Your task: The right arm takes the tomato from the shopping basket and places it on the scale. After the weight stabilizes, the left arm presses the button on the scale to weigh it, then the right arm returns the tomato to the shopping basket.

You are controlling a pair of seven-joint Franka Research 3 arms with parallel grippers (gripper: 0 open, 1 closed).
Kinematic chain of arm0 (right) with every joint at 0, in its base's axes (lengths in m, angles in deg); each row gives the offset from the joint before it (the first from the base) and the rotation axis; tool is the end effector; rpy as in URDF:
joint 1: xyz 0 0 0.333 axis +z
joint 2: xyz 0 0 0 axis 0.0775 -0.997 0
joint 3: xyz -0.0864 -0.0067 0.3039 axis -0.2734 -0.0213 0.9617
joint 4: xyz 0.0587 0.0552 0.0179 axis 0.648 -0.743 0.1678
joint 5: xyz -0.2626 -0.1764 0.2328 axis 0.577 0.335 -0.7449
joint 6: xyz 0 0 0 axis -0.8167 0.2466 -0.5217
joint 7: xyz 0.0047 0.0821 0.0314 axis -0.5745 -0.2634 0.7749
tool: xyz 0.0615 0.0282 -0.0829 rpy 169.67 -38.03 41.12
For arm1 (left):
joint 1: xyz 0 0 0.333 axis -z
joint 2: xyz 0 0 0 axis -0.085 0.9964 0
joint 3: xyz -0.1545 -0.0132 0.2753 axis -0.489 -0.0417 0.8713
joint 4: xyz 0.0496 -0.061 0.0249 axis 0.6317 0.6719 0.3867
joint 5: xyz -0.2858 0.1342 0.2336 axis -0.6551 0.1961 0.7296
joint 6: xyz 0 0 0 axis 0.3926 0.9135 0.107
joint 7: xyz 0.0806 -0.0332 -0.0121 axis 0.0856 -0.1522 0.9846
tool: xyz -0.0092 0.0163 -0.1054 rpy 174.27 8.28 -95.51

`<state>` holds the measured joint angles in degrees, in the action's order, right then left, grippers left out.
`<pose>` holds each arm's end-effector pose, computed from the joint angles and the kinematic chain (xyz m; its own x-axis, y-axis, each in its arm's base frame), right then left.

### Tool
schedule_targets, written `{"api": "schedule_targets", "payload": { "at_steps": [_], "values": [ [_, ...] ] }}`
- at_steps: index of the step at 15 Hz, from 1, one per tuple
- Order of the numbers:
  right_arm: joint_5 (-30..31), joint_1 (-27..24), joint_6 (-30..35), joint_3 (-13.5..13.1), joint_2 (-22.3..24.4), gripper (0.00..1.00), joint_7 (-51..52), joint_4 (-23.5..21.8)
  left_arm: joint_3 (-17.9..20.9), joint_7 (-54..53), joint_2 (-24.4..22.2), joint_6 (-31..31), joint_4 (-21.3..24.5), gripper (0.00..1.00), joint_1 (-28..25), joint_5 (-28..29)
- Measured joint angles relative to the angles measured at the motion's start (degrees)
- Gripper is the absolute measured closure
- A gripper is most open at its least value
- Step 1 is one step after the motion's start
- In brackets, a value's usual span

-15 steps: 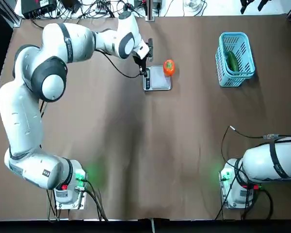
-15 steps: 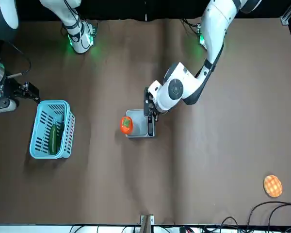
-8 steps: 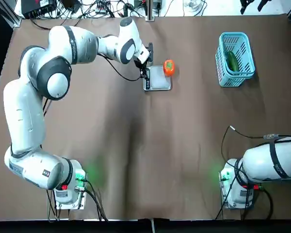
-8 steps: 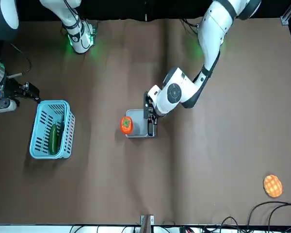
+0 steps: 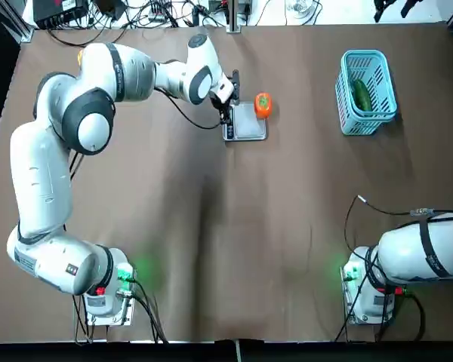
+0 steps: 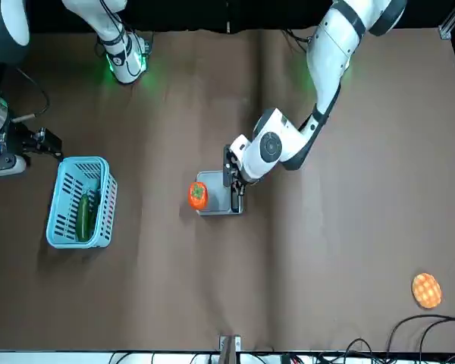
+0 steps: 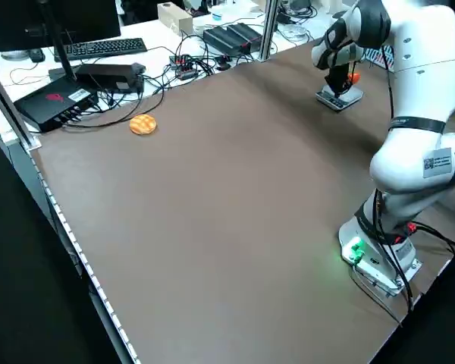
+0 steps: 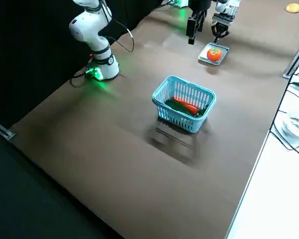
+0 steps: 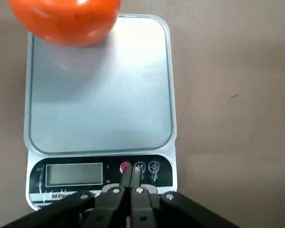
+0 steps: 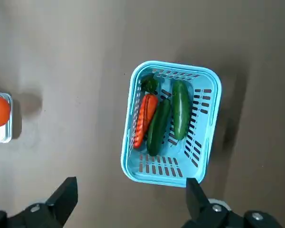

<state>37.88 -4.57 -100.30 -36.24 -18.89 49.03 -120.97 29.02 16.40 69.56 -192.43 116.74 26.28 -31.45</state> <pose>0.5773 0.0117 0.5812 0.9908 0.1354 0.0003 0.1353 -0.9907 0.0161 0.5095 -0.4560 0.2188 0.0201 -0.9519 0.3057 -0.9925 0.0178 0.1207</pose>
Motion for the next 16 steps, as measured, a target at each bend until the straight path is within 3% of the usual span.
{"api": "schedule_targets", "payload": {
  "at_steps": [16],
  "values": [
    [0.0, 0.0, 0.0, 0.01, 0.0, 0.0, 0.0, -0.05, 0.06, 0.0, 0.77, -0.17, -0.85, 0.99, 0.13, 0.0]
  ]
}}
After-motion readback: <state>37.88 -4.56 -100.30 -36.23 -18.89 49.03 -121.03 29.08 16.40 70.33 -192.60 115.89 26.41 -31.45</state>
